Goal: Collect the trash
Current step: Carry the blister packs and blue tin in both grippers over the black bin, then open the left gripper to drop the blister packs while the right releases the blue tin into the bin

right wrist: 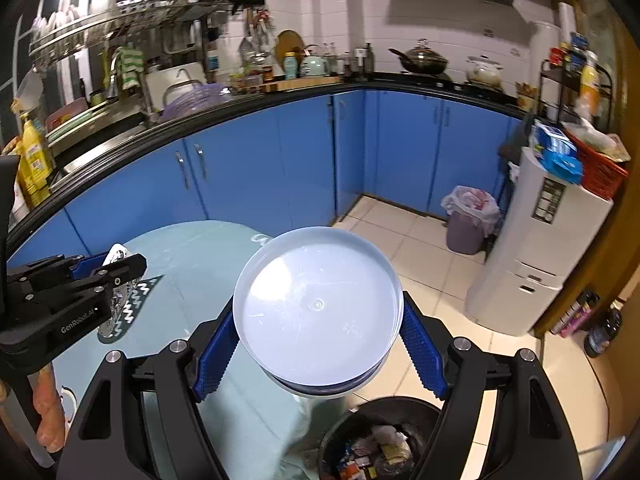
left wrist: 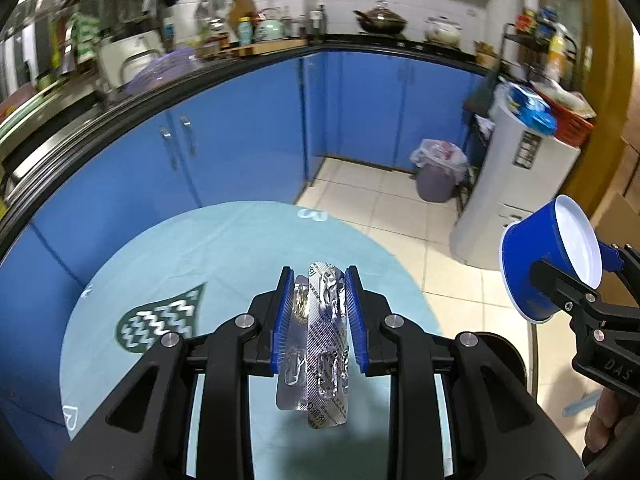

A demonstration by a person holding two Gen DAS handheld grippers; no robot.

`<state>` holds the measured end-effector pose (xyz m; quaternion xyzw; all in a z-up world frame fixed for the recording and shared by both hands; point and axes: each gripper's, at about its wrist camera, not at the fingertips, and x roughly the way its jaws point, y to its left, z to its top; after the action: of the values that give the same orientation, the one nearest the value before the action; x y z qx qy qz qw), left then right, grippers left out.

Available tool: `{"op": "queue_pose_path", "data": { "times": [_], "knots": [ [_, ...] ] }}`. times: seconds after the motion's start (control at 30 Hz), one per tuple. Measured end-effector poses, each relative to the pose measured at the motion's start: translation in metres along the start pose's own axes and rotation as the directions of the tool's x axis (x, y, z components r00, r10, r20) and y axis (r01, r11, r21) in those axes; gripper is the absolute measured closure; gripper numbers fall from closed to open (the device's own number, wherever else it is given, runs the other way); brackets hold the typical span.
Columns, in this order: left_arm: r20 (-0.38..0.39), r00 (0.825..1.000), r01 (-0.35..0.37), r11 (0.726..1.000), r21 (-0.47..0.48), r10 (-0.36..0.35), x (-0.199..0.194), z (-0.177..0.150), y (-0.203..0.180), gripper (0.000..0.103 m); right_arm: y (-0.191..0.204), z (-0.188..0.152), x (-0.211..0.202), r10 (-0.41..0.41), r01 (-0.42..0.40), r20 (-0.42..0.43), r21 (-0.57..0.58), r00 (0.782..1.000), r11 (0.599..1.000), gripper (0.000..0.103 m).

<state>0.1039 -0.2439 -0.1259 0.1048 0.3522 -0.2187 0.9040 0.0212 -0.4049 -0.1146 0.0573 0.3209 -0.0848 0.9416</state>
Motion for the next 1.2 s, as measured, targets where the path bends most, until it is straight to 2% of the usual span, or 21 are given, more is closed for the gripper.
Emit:
{"op": "queue_pose_path", "data": {
  "times": [0.23, 0.53, 1.0, 1.1, 1.2],
  "knots": [
    [-0.013, 0.998, 0.067, 0.994, 0.082, -0.066, 0.004, 0.001, -0.054, 0.076, -0.038, -0.017, -0.015, -0.056, 0.056, -0.011, 0.044, 0.998, 0.997, 0.030],
    [-0.034, 0.993, 0.117, 0.980, 0.160, -0.113, 0.007, 0.000, -0.107, 0.076, -0.077, -0.038, -0.024, -0.097, 0.100, -0.033, 0.092, 0.995, 0.991, 0.029],
    [-0.073, 0.981, 0.194, 0.940, 0.282, -0.181, 0.008, -0.005, -0.187, 0.075, -0.130, -0.071, -0.035, -0.140, 0.151, -0.080, 0.163, 0.987, 0.975, 0.029],
    [-0.081, 0.976, 0.219, 0.931, 0.293, -0.204, 0.006, -0.006, -0.200, 0.068, -0.143, -0.080, -0.040, -0.155, 0.169, -0.089, 0.183, 0.984, 0.968, 0.029],
    [-0.076, 0.971, 0.237, 0.923, 0.302, -0.225, 0.002, -0.006, -0.211, 0.067, -0.156, -0.085, -0.043, -0.172, 0.188, -0.096, 0.200, 0.980, 0.962, 0.029]
  ]
}}
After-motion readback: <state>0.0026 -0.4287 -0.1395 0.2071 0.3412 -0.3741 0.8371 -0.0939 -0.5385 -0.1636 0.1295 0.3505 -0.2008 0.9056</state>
